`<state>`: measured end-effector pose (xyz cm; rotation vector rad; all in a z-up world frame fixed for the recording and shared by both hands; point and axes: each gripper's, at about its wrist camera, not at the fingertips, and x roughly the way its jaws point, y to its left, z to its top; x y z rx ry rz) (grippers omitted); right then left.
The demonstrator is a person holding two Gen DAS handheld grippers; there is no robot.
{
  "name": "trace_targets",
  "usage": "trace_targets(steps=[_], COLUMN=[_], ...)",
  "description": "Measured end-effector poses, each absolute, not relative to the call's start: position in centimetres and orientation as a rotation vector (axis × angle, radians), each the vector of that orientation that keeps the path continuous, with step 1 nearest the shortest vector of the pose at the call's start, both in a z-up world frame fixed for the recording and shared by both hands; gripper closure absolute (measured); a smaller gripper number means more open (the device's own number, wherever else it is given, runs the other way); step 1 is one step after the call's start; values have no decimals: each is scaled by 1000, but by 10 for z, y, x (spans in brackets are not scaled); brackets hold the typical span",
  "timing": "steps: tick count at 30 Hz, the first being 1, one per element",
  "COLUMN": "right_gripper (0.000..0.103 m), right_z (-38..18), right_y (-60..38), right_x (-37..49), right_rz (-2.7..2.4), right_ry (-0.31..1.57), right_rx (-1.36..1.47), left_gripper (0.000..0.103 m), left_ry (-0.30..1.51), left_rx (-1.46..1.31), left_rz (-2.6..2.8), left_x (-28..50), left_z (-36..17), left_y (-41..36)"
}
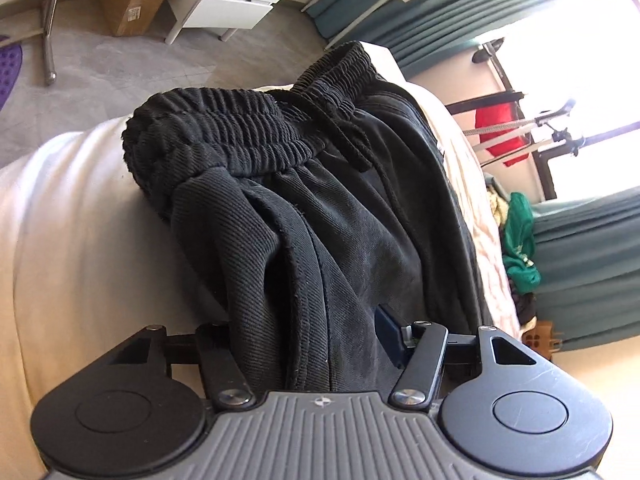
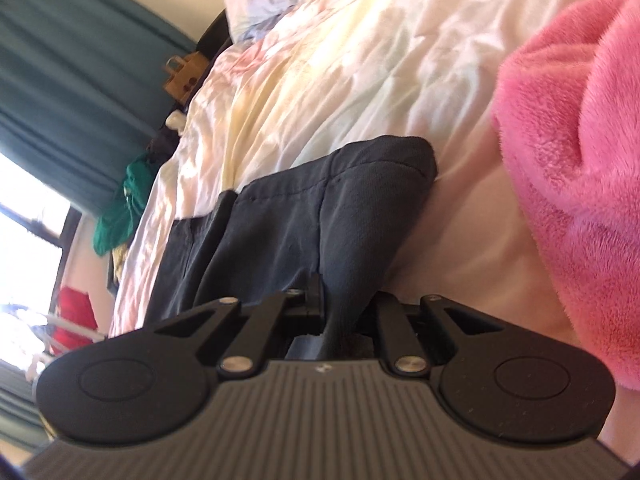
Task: Fold clothes
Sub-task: 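Grasp the ribbed waistband with the left gripper while the right gripper holds the leg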
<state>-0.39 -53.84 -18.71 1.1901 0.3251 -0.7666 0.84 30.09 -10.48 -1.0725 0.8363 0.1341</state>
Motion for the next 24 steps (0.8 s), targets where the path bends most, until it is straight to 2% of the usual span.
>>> trace_targets(steps=[4, 6, 7, 9, 11, 12, 13, 14, 15, 16, 19, 24], right_gripper=[89, 74, 64, 62, 62, 62, 64, 71, 82, 96, 96, 96], right_z=[-196, -200, -202, -204, -204, -204, -204, -204, -203, -202, -193, -177], right_y=[-544, -546, -547, -547, -546, -546, -545, -545, -545, -544, -542, -535], right_x=[-8, -8, -7, -6, -5, -5, -4, -4, -4, -5, -9, -20], right_rz=[-755, -751, -752, -747, -748, -748, -748, -748, -744, -734, -721, -703], right_ry=[262, 264, 269, 266, 261, 262, 263, 264, 269, 269, 254, 211], right_rx=[1284, 1307, 1312, 1317, 1315, 1313, 1312, 1310, 1302, 1291, 1249, 1202], left_gripper=[43, 43, 43, 43, 50, 53, 63, 80, 87, 90, 94, 95], left_ry=[835, 844, 844, 843, 841, 827, 811, 795, 777, 759, 679, 521], left_rx=[-1123, -1124, -1114, -1092, -1071, -1066, -1062, -1058, -1059, -1060, -1072, -1097], left_rz=[135, 136, 136, 136, 136, 135, 133, 131, 121, 111, 79, 26], left_x=[9, 12, 14, 16, 19, 19, 19, 19, 19, 18, 11, -8], left_z=[-110, -112, -111, -111, -110, -109, -107, -105, -104, -102, -94, -75], left_y=[306, 306, 305, 304, 302, 302, 302, 302, 302, 303, 304, 305])
